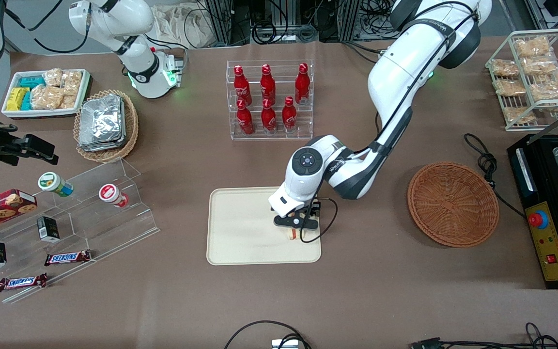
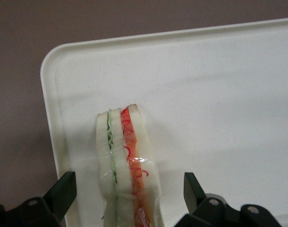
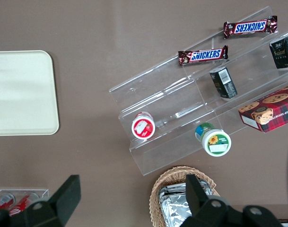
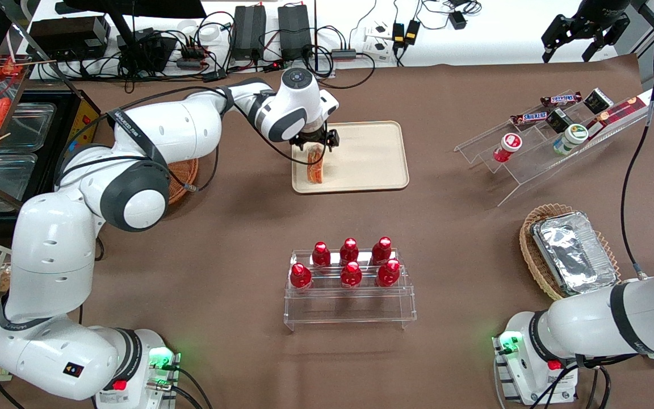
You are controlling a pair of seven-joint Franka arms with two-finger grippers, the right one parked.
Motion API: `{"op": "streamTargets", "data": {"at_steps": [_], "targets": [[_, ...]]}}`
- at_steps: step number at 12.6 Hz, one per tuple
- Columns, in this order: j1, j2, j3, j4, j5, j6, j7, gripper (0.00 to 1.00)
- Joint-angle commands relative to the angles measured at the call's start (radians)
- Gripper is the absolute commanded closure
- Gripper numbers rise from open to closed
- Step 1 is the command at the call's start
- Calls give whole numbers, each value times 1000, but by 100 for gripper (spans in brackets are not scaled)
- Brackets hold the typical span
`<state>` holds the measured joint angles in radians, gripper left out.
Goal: Place sandwich from basket to tray
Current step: 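Lower the sandwich onto the tray and open the left gripper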
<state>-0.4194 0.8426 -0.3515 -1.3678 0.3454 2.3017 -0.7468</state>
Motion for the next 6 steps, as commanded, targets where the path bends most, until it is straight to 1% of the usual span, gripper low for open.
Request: {"op": "streamTargets", "data": {"at_steps": [1, 3, 6], "targets": [[25, -78, 6, 3, 9, -76, -40, 0], [59, -146, 5, 4, 9, -132, -119, 0], [135, -261, 5, 6, 6, -275, -138, 0]]}}
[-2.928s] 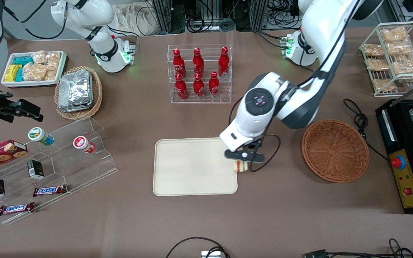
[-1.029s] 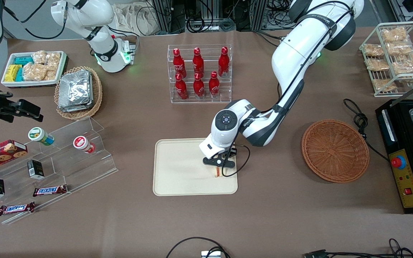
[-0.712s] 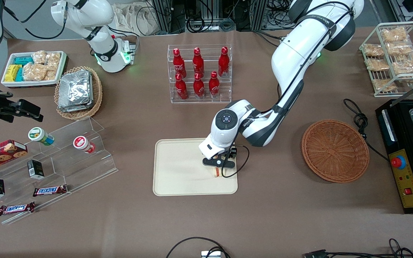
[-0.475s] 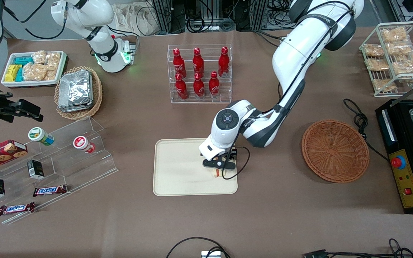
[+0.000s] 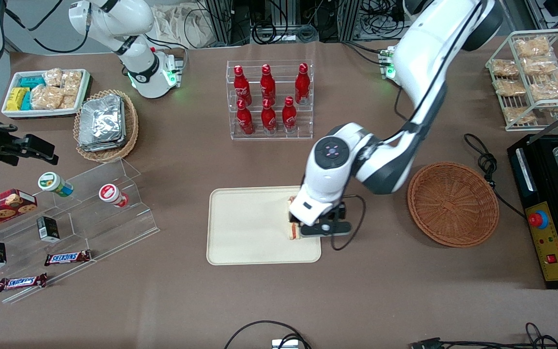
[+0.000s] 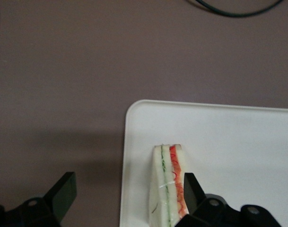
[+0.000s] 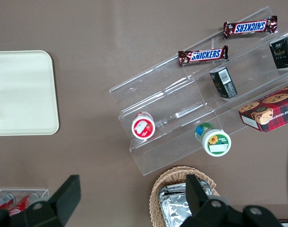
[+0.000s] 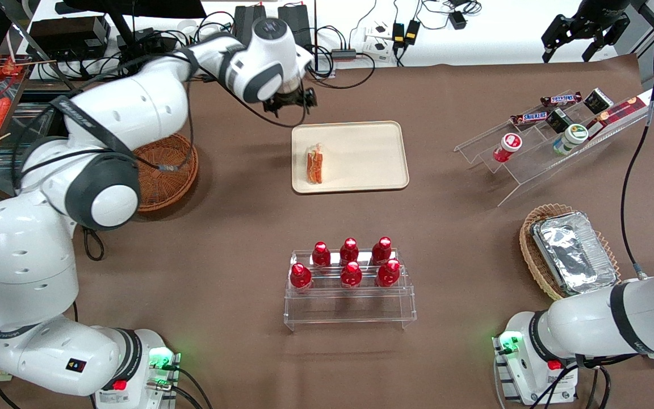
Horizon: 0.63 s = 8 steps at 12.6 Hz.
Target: Place sandwich from basket to tray
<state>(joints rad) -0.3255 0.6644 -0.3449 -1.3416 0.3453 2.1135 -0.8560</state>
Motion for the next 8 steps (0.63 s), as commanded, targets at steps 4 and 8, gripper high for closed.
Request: {"op": "streamTargets", "data": {"at_steps": [4, 8], "targets": [[146, -199, -2, -21, 3, -219, -12, 0], [215, -249, -5, -25, -3, -294, 43, 0]]}}
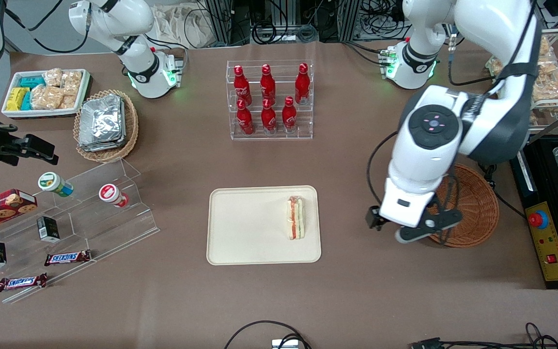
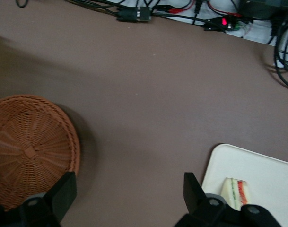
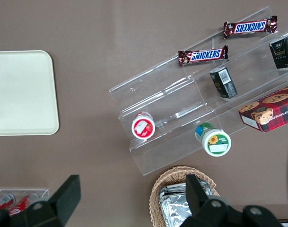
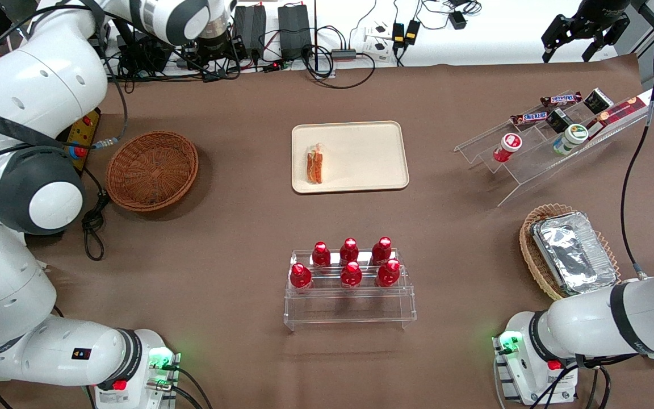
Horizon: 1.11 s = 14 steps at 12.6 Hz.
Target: Place sandwich from basket to tray
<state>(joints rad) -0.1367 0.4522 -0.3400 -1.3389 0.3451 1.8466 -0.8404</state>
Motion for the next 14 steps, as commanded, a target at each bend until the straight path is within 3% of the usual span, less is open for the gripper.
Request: {"op": "streamTargets", "data": {"at_steps": [1, 9, 14], "targets": [[46, -52, -10, -28, -33, -33, 52, 0], [178, -184, -2, -75, -187, -129, 292, 0], [140, -375, 217, -195, -319, -194, 593, 0]]}}
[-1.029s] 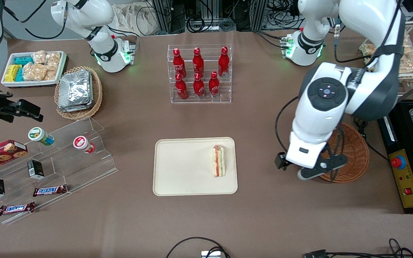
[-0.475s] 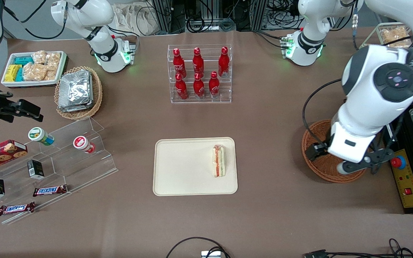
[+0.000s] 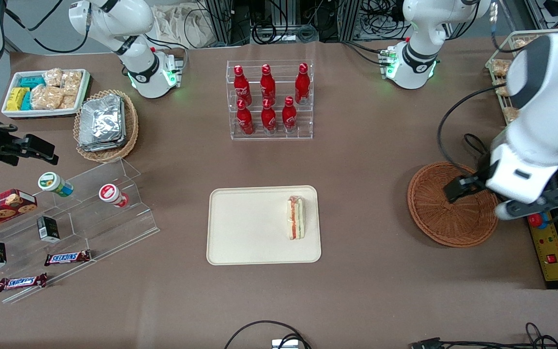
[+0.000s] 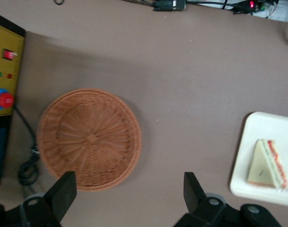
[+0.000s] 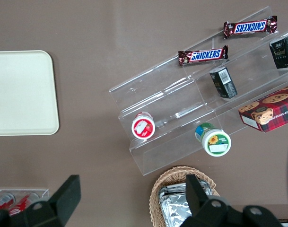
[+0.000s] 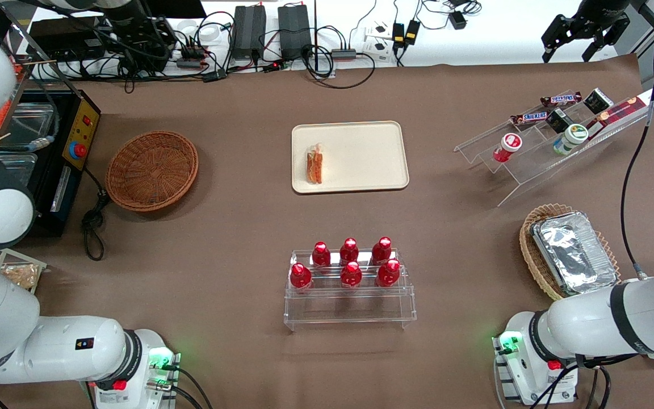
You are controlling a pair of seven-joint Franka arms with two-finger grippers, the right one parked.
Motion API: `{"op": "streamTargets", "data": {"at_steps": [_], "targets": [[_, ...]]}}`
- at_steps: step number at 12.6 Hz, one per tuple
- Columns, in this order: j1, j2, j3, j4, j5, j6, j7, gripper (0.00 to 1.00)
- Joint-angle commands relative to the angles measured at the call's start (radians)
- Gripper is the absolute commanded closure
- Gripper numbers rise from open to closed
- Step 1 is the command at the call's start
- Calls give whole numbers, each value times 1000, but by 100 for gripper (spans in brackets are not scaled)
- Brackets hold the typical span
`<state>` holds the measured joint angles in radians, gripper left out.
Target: Place sandwich from basket to tray
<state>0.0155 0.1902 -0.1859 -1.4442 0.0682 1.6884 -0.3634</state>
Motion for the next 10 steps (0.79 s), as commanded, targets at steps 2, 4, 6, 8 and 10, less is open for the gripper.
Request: {"op": "streamTargets", "data": {"at_steps": [2, 4, 6, 8, 10], "targets": [[-11, -173, 101, -105, -45, -108, 232, 0], [-9, -222, 115, -136, -53, -122, 290, 0], [-9, -239, 117, -151, -70, -124, 293, 0], [-5, -262, 117, -177, -71, -124, 299, 0], [1, -264, 118, -179, -74, -133, 336, 0]]}}
